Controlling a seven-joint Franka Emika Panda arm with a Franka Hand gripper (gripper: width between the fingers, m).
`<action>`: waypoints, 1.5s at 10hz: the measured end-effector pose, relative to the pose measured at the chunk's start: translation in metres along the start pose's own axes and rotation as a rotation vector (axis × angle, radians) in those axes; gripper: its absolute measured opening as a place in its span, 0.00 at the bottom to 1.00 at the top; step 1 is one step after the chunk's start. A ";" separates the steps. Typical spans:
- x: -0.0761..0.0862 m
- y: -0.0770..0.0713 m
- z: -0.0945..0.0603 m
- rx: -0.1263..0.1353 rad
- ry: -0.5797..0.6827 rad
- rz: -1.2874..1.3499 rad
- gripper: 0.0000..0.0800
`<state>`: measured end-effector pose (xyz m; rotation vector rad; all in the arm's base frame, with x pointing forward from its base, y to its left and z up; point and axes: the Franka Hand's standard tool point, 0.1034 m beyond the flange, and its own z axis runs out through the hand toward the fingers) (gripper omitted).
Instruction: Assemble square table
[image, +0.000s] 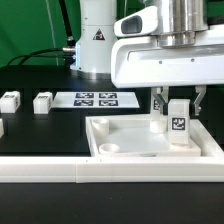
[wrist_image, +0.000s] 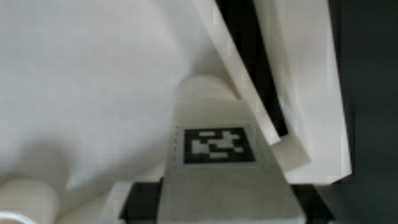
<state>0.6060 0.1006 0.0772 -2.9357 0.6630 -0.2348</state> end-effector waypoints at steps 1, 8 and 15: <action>0.000 -0.001 0.000 0.012 0.006 0.119 0.36; -0.007 -0.010 0.001 0.034 -0.014 0.698 0.37; -0.001 -0.011 -0.001 0.030 -0.027 0.187 0.81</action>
Offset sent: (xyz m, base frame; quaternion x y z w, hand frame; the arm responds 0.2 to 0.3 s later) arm -0.0134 0.0086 -0.0197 -0.0332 -0.0328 0.3194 0.9465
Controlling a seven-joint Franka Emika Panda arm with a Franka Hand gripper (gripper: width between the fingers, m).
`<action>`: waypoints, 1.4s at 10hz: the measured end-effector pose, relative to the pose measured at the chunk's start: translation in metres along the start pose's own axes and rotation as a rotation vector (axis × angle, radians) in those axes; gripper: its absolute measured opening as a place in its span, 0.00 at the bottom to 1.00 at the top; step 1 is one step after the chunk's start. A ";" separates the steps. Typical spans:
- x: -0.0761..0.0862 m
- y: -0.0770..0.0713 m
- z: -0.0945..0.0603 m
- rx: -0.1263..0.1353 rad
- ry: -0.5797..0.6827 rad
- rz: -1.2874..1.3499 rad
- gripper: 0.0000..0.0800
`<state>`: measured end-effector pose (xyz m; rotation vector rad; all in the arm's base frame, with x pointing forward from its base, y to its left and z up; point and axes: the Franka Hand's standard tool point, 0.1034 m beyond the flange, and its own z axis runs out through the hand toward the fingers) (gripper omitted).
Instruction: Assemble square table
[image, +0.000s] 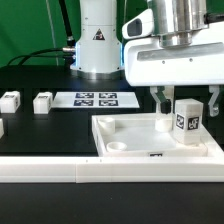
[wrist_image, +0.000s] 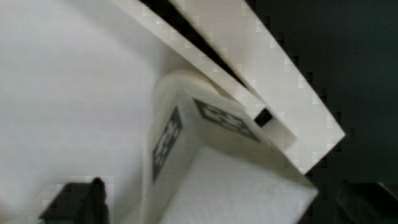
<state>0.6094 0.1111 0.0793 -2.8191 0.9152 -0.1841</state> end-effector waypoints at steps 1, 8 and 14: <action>0.001 0.000 0.000 0.001 0.001 -0.064 0.81; -0.013 -0.012 0.002 -0.099 0.007 -0.752 0.81; -0.007 -0.006 0.002 -0.103 -0.002 -0.987 0.48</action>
Offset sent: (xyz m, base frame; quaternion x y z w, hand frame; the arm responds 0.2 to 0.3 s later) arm 0.0000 0.0000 0.0000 0.0000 0.0000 -0.1938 0.9810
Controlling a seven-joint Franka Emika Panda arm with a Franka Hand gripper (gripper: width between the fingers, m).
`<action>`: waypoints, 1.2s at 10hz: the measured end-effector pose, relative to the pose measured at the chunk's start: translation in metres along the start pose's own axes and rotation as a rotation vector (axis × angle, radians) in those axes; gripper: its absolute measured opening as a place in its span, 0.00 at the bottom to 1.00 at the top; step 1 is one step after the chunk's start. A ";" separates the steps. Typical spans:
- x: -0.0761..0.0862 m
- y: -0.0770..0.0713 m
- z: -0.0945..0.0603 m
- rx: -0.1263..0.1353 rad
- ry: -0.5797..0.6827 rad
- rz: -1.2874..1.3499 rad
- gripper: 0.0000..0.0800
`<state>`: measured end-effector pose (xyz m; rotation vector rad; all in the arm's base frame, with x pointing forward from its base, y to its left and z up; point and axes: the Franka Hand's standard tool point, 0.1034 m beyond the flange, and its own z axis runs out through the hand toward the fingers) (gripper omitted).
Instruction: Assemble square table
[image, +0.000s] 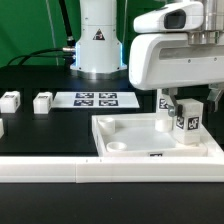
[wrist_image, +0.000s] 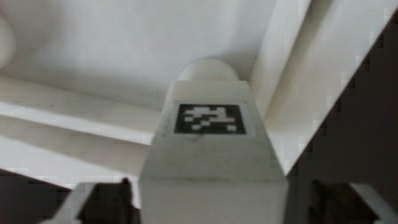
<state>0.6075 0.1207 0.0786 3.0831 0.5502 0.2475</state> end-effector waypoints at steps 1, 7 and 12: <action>0.000 0.000 0.000 0.000 0.000 0.000 0.48; -0.001 0.002 0.001 0.015 0.013 0.262 0.36; -0.004 0.006 0.001 0.013 0.050 0.798 0.36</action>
Offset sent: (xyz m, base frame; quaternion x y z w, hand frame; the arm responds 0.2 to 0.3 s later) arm 0.0000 0.0000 0.0000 0.0000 0.0000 0.0650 0.9979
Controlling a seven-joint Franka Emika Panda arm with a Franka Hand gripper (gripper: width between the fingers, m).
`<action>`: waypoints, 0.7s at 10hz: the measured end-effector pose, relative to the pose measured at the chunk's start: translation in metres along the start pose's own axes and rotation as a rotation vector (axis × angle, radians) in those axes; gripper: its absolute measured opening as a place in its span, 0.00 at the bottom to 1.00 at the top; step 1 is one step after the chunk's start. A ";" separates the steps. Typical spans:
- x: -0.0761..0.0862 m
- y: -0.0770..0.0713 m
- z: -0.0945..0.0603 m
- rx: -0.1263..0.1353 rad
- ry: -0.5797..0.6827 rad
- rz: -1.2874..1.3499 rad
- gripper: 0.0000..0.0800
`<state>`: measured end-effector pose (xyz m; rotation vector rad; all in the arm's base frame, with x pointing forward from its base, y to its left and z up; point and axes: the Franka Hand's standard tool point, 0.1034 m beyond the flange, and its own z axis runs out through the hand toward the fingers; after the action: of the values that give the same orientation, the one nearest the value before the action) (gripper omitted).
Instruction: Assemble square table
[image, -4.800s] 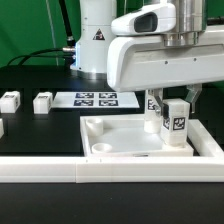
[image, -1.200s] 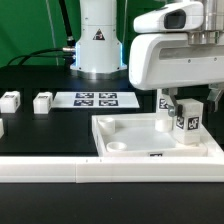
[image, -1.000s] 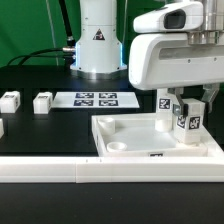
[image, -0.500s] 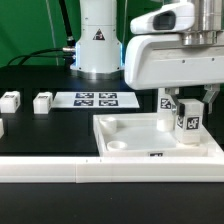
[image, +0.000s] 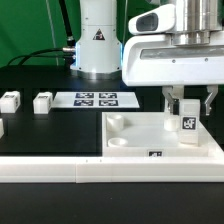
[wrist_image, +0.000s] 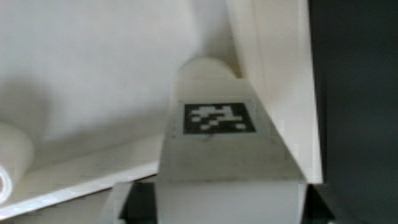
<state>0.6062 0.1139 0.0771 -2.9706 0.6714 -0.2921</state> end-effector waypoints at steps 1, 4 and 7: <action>0.000 0.001 0.000 -0.004 0.002 0.113 0.36; -0.001 0.002 0.000 -0.027 0.017 0.415 0.37; -0.005 0.001 -0.001 -0.057 -0.001 0.604 0.37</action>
Offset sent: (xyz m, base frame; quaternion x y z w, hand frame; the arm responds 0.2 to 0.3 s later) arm -0.0077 0.0093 -0.0120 -0.0521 0.0167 0.2861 0.9566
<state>0.6012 0.1147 0.0771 -2.6399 1.5320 -0.2210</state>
